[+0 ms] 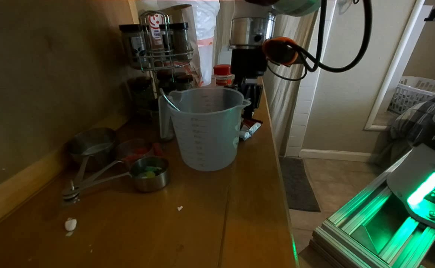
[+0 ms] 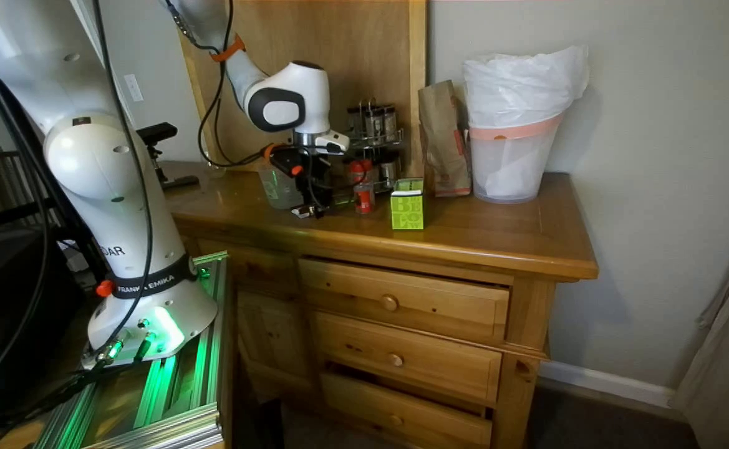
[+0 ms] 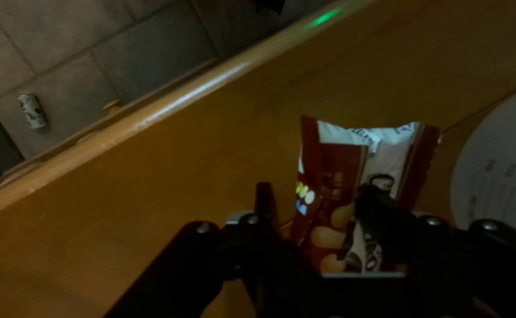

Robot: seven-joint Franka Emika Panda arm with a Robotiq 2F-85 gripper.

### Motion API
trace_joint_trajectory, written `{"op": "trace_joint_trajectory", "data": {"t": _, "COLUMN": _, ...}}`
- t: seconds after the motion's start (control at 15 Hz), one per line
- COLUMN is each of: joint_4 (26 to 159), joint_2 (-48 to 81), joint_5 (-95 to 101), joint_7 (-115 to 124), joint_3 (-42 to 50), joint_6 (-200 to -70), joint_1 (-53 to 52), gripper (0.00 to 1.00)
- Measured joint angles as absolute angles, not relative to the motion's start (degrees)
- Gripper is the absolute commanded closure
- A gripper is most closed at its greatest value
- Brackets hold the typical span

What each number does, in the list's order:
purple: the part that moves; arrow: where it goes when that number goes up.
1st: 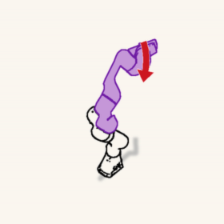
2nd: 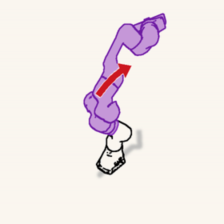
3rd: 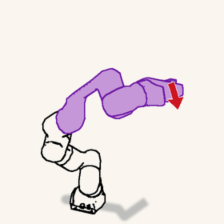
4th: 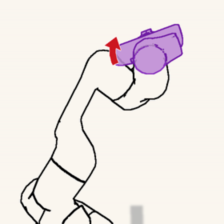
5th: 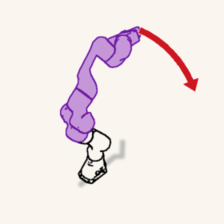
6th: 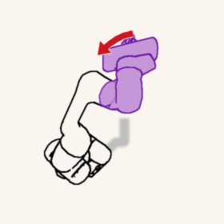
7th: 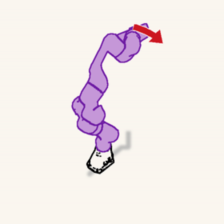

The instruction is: Pick up the brown packet and put it on the top shelf of the circular spice rack

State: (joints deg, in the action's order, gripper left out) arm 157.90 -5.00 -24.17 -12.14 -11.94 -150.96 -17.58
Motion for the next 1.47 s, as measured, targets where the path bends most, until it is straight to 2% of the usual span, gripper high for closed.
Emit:
{"op": "trace_joint_trajectory", "data": {"t": 0.13, "joint_4": 157.78, "joint_2": -5.25, "joint_5": -27.72, "joint_7": -15.98, "joint_3": -11.77, "joint_6": -150.95, "joint_1": -17.63, "gripper": 0.90}}
{"op": "trace_joint_trajectory", "data": {"t": 0.27, "joint_4": 157.47, "joint_2": -5.99, "joint_5": -31.32, "joint_7": -20.12, "joint_3": -11.62, "joint_6": -150.93, "joint_1": -17.67, "gripper": 1.00}}
{"op": "trace_joint_trajectory", "data": {"t": 0.4, "joint_4": 157.17, "joint_2": -7.35, "joint_5": -32.71, "joint_7": -22.82, "joint_3": -11.20, "joint_6": -150.85, "joint_1": -17.66, "gripper": 0.95}}
{"op": "trace_joint_trajectory", "data": {"t": 1.0, "joint_4": 157.03, "joint_2": -22.58, "joint_5": -18.18, "joint_7": -21.55, "joint_3": -10.85, "joint_6": -148.72, "joint_1": -17.71, "gripper": 0.95}}
{"op": "trace_joint_trajectory", "data": {"t": 1.47, "joint_4": 157.07, "joint_2": -41.25, "joint_5": -5.48, "joint_7": -22.21, "joint_3": -12.12, "joint_6": -136.18, "joint_1": -24.43, "gripper": 0.95}}
